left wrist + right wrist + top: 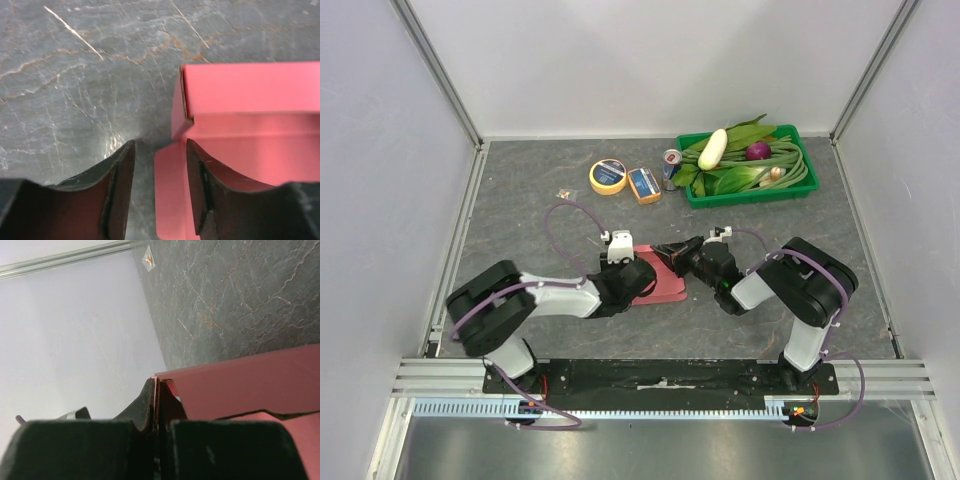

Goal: Fold the paper box

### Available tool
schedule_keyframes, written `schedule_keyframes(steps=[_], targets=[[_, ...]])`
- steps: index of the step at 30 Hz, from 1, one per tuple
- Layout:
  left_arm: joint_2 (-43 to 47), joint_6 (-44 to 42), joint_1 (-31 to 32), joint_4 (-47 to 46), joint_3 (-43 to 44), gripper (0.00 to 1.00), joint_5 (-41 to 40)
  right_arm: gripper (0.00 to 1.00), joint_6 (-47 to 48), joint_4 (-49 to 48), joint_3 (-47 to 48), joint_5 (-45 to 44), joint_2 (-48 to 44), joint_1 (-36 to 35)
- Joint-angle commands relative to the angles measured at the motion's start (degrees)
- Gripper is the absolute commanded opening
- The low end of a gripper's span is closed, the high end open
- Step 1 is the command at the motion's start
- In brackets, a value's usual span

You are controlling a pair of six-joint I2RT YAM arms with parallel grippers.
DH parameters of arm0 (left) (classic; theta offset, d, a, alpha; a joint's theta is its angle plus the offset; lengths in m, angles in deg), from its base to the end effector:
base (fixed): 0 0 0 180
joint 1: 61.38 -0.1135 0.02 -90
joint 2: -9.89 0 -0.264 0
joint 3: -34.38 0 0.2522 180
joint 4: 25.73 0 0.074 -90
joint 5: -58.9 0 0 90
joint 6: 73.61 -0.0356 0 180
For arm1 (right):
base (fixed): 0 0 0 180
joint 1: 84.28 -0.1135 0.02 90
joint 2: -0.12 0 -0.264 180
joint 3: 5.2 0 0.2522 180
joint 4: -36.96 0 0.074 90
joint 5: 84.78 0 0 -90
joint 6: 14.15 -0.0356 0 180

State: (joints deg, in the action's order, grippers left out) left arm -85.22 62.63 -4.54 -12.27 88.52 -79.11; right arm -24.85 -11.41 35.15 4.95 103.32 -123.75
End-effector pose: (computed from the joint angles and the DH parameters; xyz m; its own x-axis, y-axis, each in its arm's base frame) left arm 0.1812 -0.2290 0.1315 -0.5414 -0.0547 -0.8390 -0.0975 0.9952 -0.0020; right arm 0.2328 0.1915 0.1187 -0.5853 0.7909 0.1786 0.3070 0.0123 0.9516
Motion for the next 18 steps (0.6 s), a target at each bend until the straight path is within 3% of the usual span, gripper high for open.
schedule_keyframes(steps=[1, 3, 7, 10, 11, 12, 15, 18], targets=[[11.1, -8.7, -0.1, -8.0, -6.3, 0.58, 10.3, 0.0, 1.7, 0.3, 0.1, -0.4, 1.0, 0.4], [16.5, -10.3, -0.1, -12.2, -9.7, 0.68, 13.1, 0.01, 2.2, 0.4, 0.2, 0.0, 1.0, 0.4], [33.4, -12.4, -0.7, -10.6, -16.9, 0.72, 19.2, 0.06, 3.5, 1.2, 0.1, 0.2, 0.3, 0.4], [41.7, -12.3, -4.0, -8.3, -20.1, 0.77, 25.6, 0.07, 5.0, 2.2, 0.4, 0.1, -0.2, 0.4], [46.1, -11.9, -7.9, -7.8, -20.5, 0.79, 28.6, 0.08, 5.4, 2.4, 0.6, 1.8, -0.1, 0.4], [47.5, -10.4, -10.7, -7.0, -21.0, 0.8, 35.7, 0.1, 5.9, 2.5, 0.7, 2.2, 0.0, 0.4], [49.0, -8.5, -20.4, -3.8, -19.6, 0.81, 46.7, 0.16, 7.2, 2.7, 1.0, 2.7, -0.3, 0.4], [47.1, -10.0, -22.5, -2.4, -17.4, 0.78, 49.7, 0.29, 8.9, 2.8, 0.7, 3.2, -1.0, 0.4]])
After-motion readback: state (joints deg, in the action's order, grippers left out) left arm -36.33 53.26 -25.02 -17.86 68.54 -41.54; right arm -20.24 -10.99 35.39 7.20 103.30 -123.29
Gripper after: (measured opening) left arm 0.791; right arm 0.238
